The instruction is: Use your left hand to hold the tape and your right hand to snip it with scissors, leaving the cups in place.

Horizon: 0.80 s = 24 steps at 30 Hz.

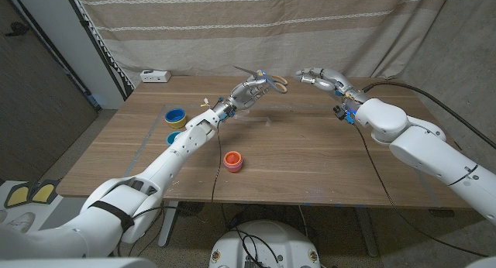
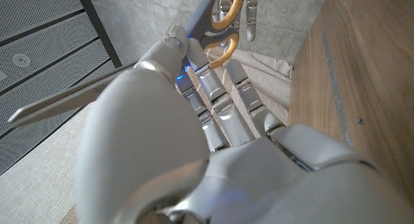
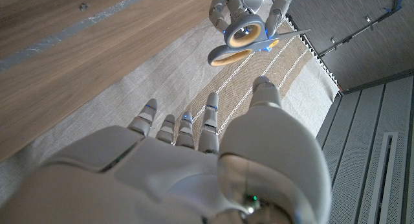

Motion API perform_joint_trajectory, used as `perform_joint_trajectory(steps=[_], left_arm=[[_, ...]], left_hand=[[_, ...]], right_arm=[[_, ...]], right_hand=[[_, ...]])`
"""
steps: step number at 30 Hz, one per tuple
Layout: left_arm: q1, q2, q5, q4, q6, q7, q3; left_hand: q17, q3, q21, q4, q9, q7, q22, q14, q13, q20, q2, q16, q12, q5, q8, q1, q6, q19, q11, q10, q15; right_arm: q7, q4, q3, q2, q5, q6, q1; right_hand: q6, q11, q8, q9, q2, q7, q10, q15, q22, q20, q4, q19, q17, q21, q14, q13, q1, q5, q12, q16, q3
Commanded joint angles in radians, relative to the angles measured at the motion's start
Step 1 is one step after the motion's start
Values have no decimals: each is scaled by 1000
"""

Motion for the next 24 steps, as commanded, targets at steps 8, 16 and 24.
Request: perform_joint_trajectory(steps=[8,16,24], left_arm=[[-39,-34,13,102,0,-80,1],[-49,-43,19,129,5,-104,-1],[-54,-50,27,142,3,-115,-3]], left_hand=[[0,65,6,57,1,11,2,2,39,-126,1,5,5,1,5,3,14,-1,19,60,1],[0,66,7,57,-2,11,2,3,38,-126,1,5,3,1,3,2,14,-2,19,62,1],[1,67,8,58,-2,12,2,4,38,-126,0,5,3,0,3,2,16,-2,19,63,1]], right_arm=[[9,-50,-29,-30,-29,-67,37],[11,-65,-34,-37,-41,-81,43],[13,-75,-47,-46,-69,-99,57]], right_hand=[[3,12,8,14,-1,11,2,20,3,16,0,6,2,8,1,3,17,-5,8,7,10],[4,17,11,21,-3,15,1,27,3,24,2,14,2,11,1,3,20,-10,8,7,12],[21,21,22,31,-4,24,2,35,3,23,5,28,2,15,0,3,23,-15,10,7,17]])
